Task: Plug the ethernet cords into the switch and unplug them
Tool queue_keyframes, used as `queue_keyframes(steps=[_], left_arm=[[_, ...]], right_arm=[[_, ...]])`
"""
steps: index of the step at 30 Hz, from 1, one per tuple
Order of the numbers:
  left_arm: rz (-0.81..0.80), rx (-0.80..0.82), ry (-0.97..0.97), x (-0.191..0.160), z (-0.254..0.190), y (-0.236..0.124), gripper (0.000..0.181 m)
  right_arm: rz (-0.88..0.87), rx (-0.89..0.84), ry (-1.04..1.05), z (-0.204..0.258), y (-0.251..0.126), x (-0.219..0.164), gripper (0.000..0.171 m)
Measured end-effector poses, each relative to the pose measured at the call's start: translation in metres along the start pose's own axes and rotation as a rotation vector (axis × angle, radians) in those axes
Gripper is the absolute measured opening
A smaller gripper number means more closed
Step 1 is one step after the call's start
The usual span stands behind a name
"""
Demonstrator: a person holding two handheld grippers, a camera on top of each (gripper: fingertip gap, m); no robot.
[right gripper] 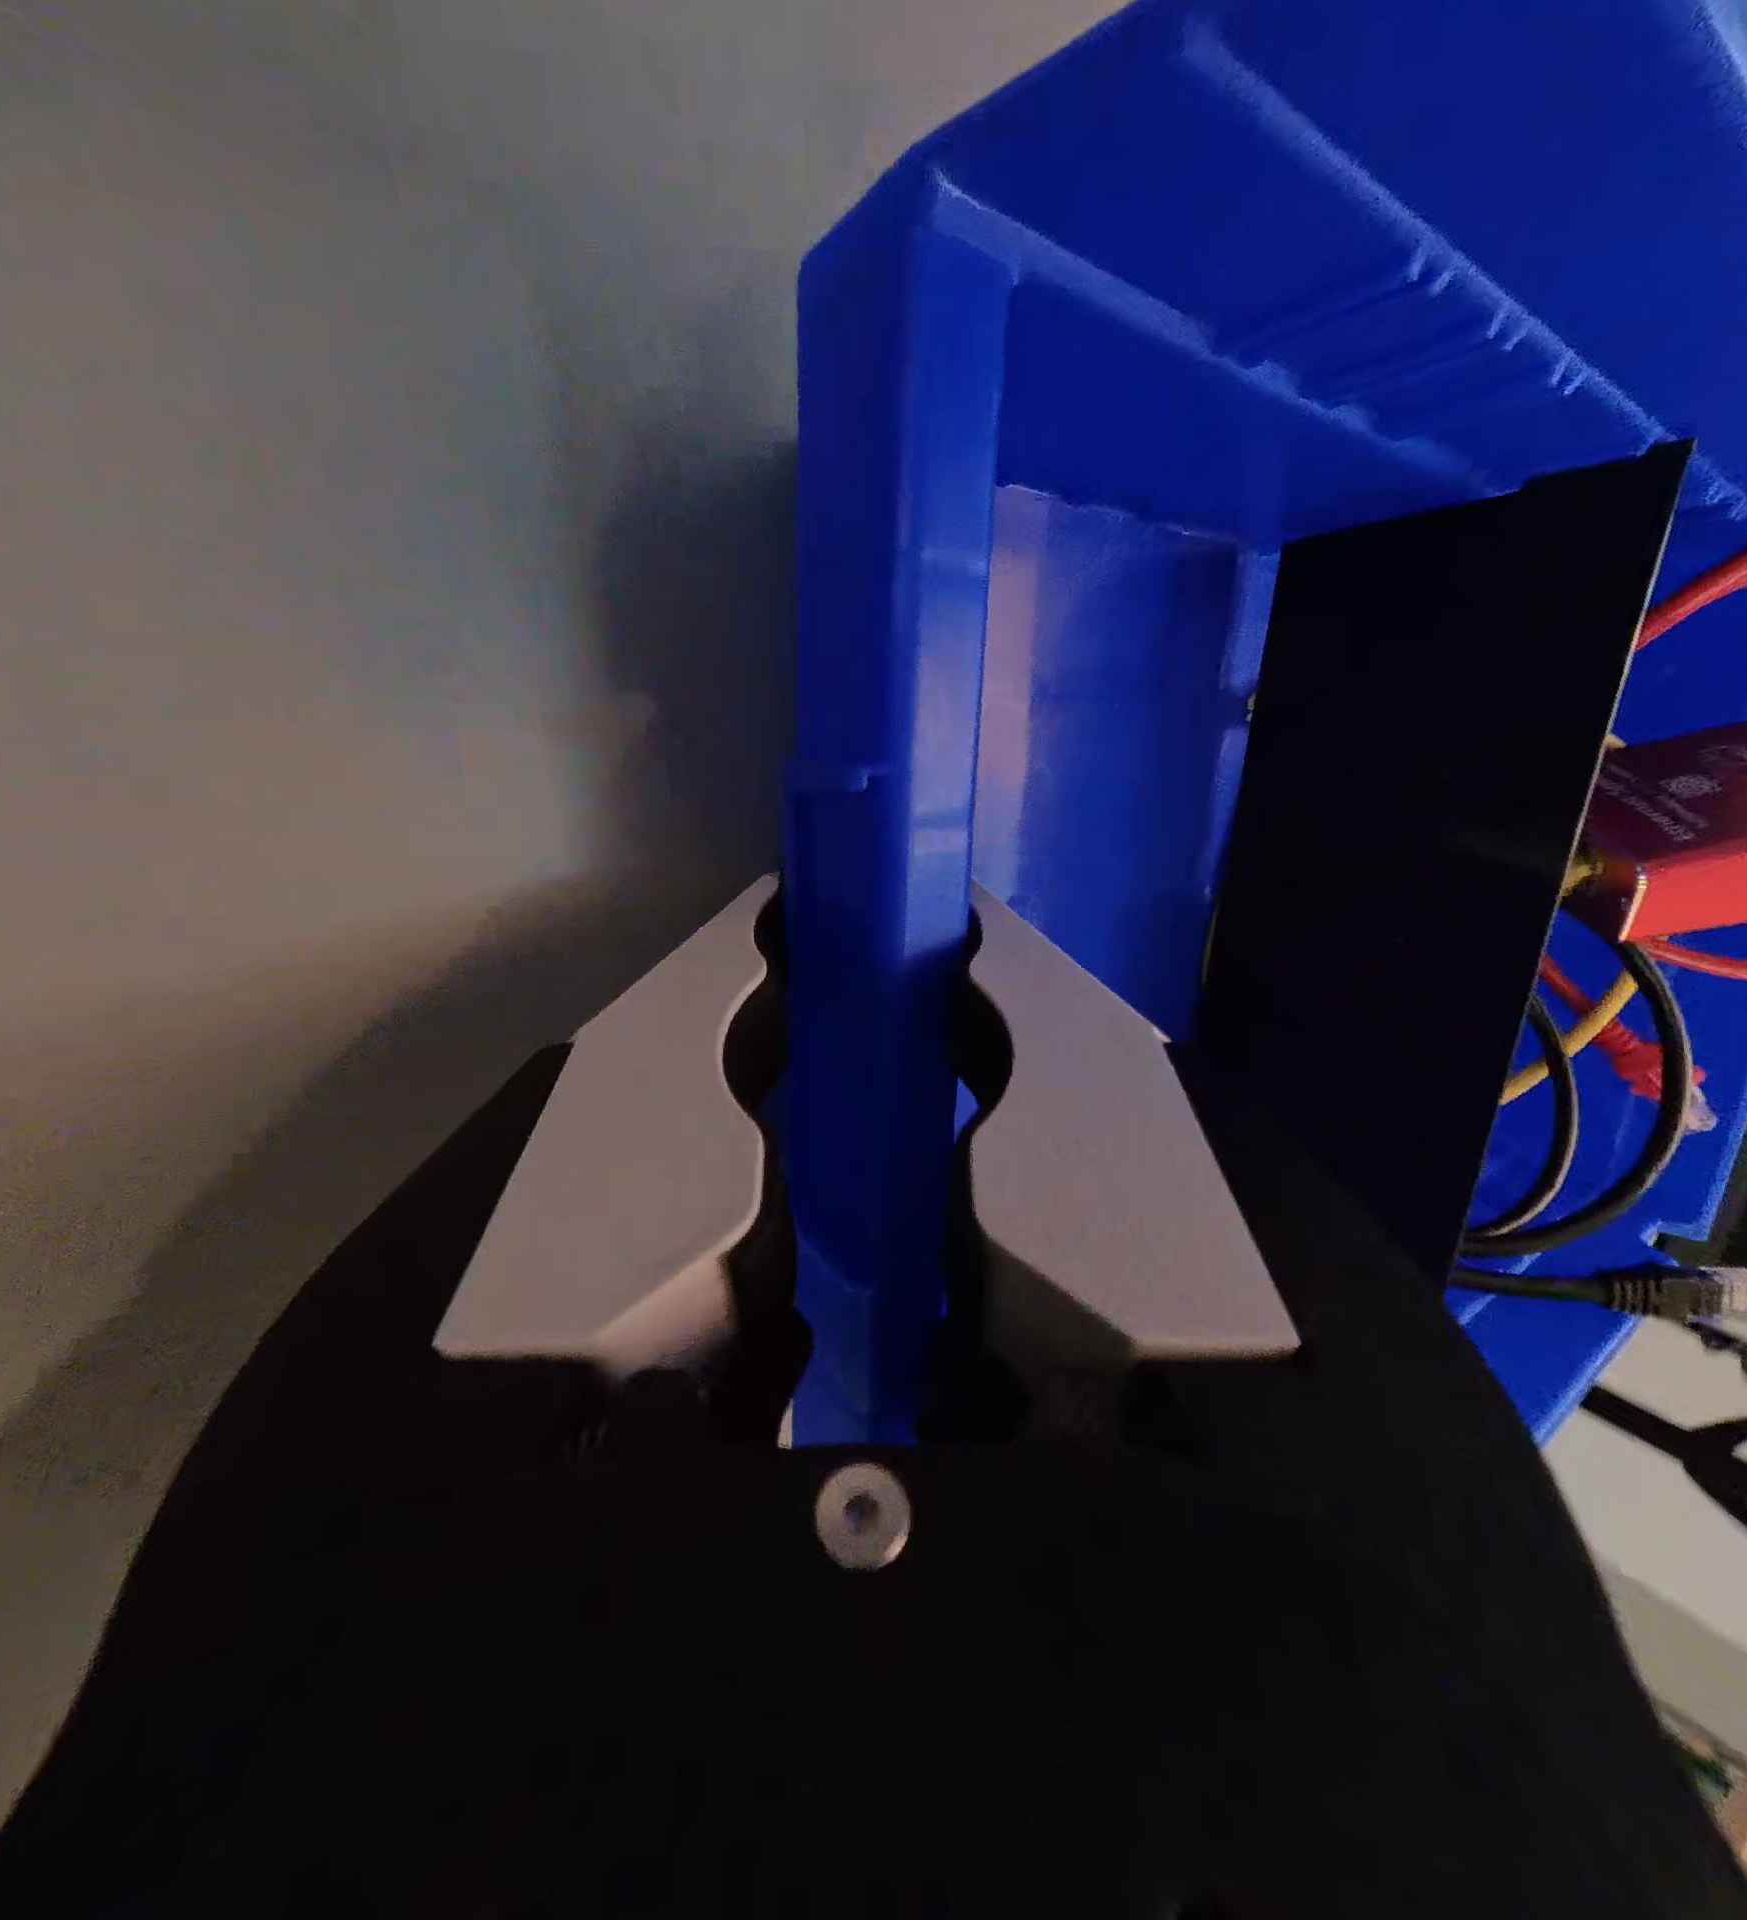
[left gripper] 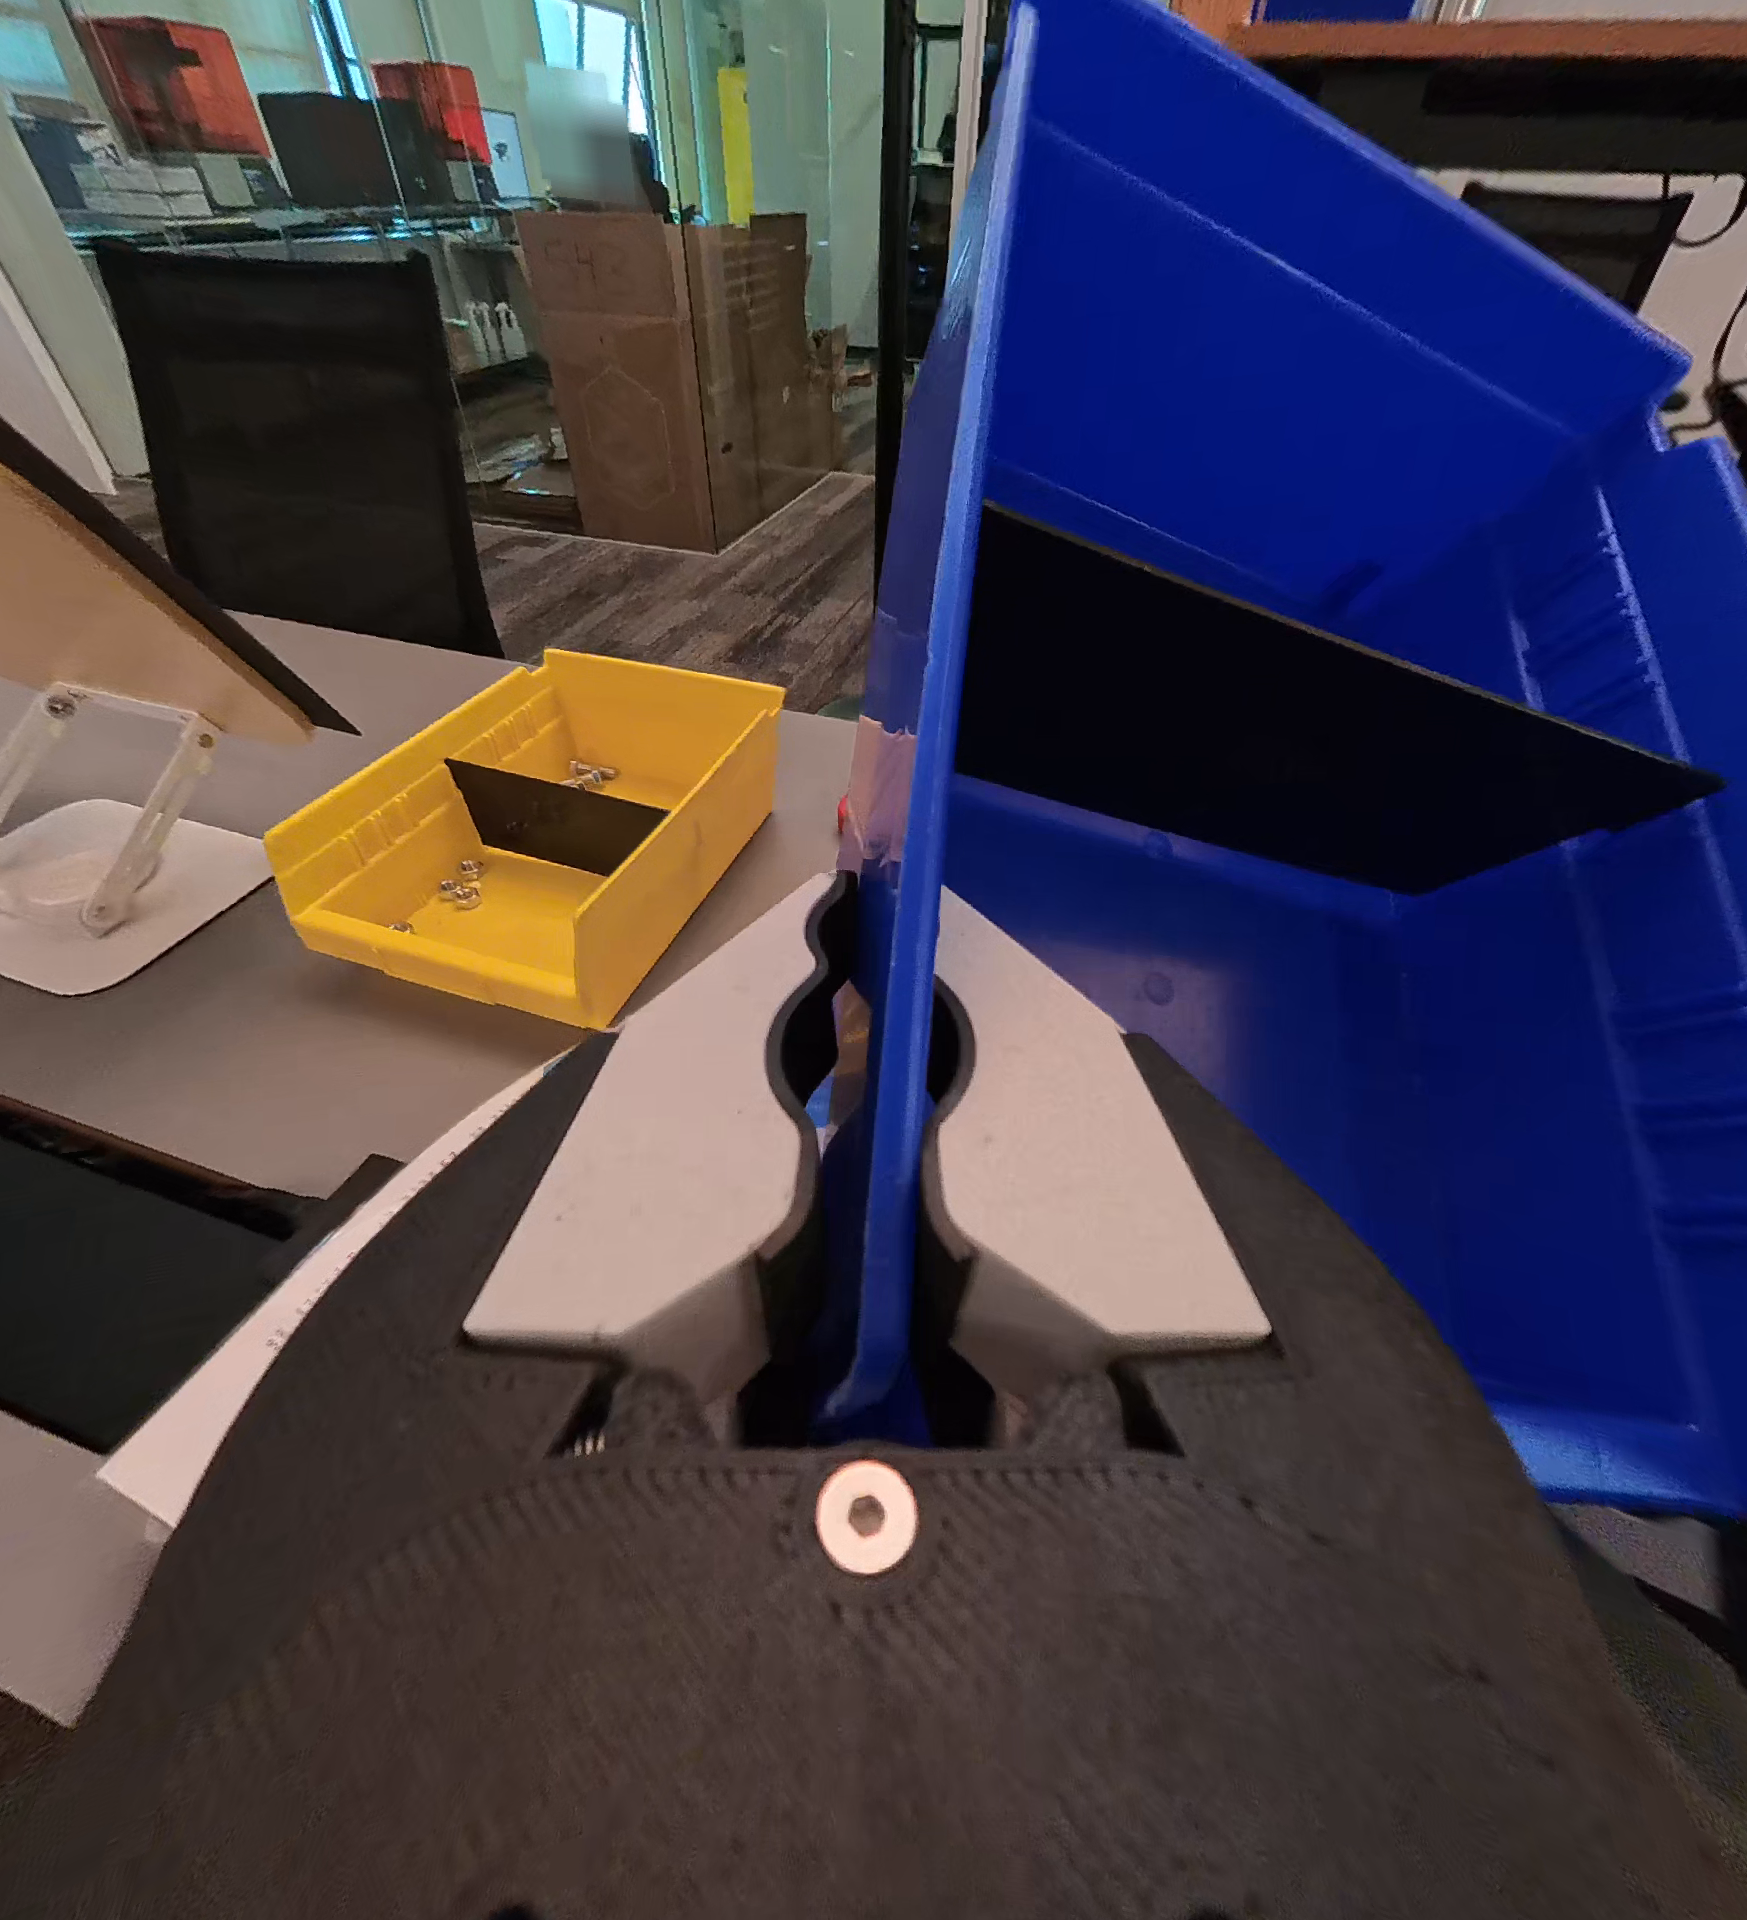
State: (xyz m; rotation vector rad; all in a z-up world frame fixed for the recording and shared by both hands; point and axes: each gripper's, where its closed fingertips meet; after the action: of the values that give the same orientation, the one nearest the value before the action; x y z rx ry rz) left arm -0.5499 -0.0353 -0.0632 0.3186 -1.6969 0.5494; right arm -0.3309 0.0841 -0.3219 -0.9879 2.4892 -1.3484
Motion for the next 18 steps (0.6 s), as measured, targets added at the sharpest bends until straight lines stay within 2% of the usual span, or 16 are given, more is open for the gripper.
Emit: queue_keyframes(steps=[6, 7, 8, 11, 13, 17, 18], left_arm=[[-0.044, 0.023, -0.009, 0.020, 0.011, -0.016, 0.005], [-0.051, 0.021, -0.012, 0.023, 0.012, -0.019, 0.005], [-0.065, 0.018, -0.005, 0.027, 0.012, -0.022, 0.005], [-0.098, 0.008, 0.017, 0.041, 0.006, -0.033, 0.005], [-0.118, -0.008, 0.043, 0.052, -0.006, -0.039, 0.005], [-0.126, -0.142, 0.062, 0.060, -0.066, -0.040, 0.005], [-0.122, -0.194, 0.064, 0.059, -0.089, -0.038, 0.005]], right_arm=[[0.083, -0.026, 0.118, -0.037, 0.033, 0.028, 0.026], [0.072, -0.051, 0.113, -0.041, 0.030, 0.031, 0.034], [0.048, -0.094, 0.092, -0.047, 0.024, 0.034, 0.052], [-0.038, -0.133, 0.072, -0.047, -0.011, 0.034, 0.064], [-0.130, -0.162, 0.069, -0.043, -0.047, 0.021, 0.063], [-0.325, -0.140, 0.298, -0.030, -0.121, -0.044, 0.064], [-0.382, -0.143, 0.371, -0.028, -0.142, -0.066, 0.072]])
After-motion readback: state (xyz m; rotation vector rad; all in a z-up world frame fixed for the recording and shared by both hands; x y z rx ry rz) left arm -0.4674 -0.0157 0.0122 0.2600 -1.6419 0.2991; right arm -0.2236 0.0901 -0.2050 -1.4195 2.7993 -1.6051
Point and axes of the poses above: each gripper's, where its closed fingertips meet, y out along the fingers, x out of its top, z = x × y across the jaws, and after that the axes turned 6 degrees about -y, right-handed
